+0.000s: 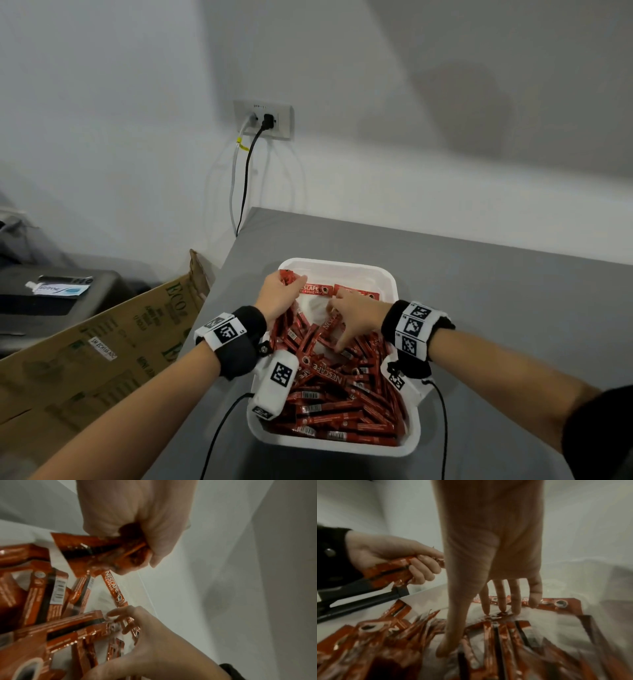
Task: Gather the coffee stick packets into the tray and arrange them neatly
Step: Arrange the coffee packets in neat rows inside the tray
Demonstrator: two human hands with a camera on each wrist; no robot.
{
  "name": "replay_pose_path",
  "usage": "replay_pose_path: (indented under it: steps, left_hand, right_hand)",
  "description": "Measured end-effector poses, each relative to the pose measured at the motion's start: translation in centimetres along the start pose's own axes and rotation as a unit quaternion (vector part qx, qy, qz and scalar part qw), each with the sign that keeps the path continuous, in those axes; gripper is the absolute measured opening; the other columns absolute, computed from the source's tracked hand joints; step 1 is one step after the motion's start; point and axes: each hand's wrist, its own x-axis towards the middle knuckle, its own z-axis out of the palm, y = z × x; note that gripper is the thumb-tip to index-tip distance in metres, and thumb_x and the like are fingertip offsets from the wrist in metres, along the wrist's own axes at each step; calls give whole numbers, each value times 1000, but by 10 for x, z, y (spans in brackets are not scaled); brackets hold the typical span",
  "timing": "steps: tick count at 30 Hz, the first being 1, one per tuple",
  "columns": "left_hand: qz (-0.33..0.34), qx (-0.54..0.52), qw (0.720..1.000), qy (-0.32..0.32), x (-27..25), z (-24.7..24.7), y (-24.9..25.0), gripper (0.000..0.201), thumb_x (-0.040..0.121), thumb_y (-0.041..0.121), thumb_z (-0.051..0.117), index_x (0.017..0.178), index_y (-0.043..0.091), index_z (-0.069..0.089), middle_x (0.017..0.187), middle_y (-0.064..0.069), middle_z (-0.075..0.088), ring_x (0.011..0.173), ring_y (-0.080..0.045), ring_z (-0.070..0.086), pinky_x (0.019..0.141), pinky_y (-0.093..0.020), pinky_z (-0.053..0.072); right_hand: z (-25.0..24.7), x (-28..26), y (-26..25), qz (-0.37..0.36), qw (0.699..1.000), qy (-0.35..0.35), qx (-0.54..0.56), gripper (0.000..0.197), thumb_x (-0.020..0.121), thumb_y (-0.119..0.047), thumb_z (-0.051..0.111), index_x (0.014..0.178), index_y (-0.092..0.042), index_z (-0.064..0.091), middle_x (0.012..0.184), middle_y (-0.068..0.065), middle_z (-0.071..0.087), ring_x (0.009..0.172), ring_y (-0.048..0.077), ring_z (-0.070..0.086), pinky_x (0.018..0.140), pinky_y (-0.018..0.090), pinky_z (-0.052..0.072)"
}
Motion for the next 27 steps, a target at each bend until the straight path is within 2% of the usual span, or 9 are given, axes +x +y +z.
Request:
replay_pose_path:
  steps: [3, 7, 12, 15, 17, 20, 23, 25, 27]
  left_hand:
    - [27, 13, 999, 26, 3, 1, -3, 14, 88, 14, 60, 78, 12, 50, 61, -3, 54, 43, -13, 44, 51, -28, 41]
    - [40, 32, 998, 22, 1, 4, -3, 17, 85, 13, 65, 71, 11, 55, 58, -3, 58, 45, -14, 48, 55, -28, 44]
    - [26, 40, 999, -7, 2, 3, -8, 24, 85, 16, 66, 65, 12, 54, 55, 0, 52, 52, -15, 47, 64, -32, 43]
    - [23, 41, 999, -11, 3, -2, -11, 24, 83, 22, 68, 67, 14, 53, 57, 1, 49, 56, -17, 46, 71, -37, 43]
    - [27, 24, 999, -6, 1, -4, -11, 29, 82, 29, 69, 65, 16, 50, 57, 2, 47, 56, -17, 44, 71, -37, 42]
    - [59, 16, 998, -1, -7, -1, -3, 34, 81, 36, 69, 63, 15, 49, 61, -4, 46, 53, -15, 42, 64, -32, 42]
    - [51, 34, 993, -101, -15, 10, 6, 27, 83, 34, 67, 78, 9, 61, 73, -14, 58, 58, -16, 50, 62, -31, 44]
    - [20, 34, 984, -171, -17, 15, 9, 36, 83, 40, 65, 88, 5, 65, 82, -19, 66, 67, -20, 57, 69, -35, 47]
    - [-17, 29, 984, -176, -15, 15, 8, 42, 84, 45, 63, 92, 4, 66, 86, -18, 68, 77, -23, 61, 78, -35, 49]
  right_hand:
    - [1, -1, -3, -6, 1000, -6, -14, 82, 65, -42, 82, 132, -15, 42, 128, 6, 45, 116, 24, 45, 93, 34, 44]
    - [-2, -2, -12, -13, 999, -32, -17, 48, 73, -32, 77, 109, -5, 58, 107, 8, 64, 93, 22, 61, 71, 25, 47]
    - [0, -9, -23, -34, 996, 12, -85, 16, 81, -20, 68, 83, -8, 57, 73, 1, 53, 66, 18, 54, 51, 21, 37]
    - [-9, -14, -20, -21, 997, 49, -49, 21, 83, -16, 66, 71, -8, 51, 69, 5, 59, 57, 18, 53, 47, 21, 38]
    - [-18, -20, -16, -4, 997, 72, 1, 32, 84, -18, 67, 63, -12, 43, 61, 1, 53, 49, 13, 47, 45, 21, 35]
    - [-32, -31, -14, -8, 978, 122, 171, 36, 86, -19, 67, 59, -14, 44, 54, -4, 50, 42, 5, 46, 45, 16, 37]
    - [-43, -36, -23, -65, 950, 125, 278, 23, 82, -12, 70, 62, -13, 58, 47, -8, 56, 38, 2, 52, 51, 18, 45]
    - [-46, -34, -29, -68, 935, 139, 319, 12, 79, -5, 71, 81, -9, 60, 53, -4, 61, 43, 4, 56, 49, 18, 47]
    - [-47, -35, -30, -47, 903, 124, 408, 45, 76, -1, 74, 111, -7, 47, 72, 8, 66, 53, 13, 62, 53, 20, 53]
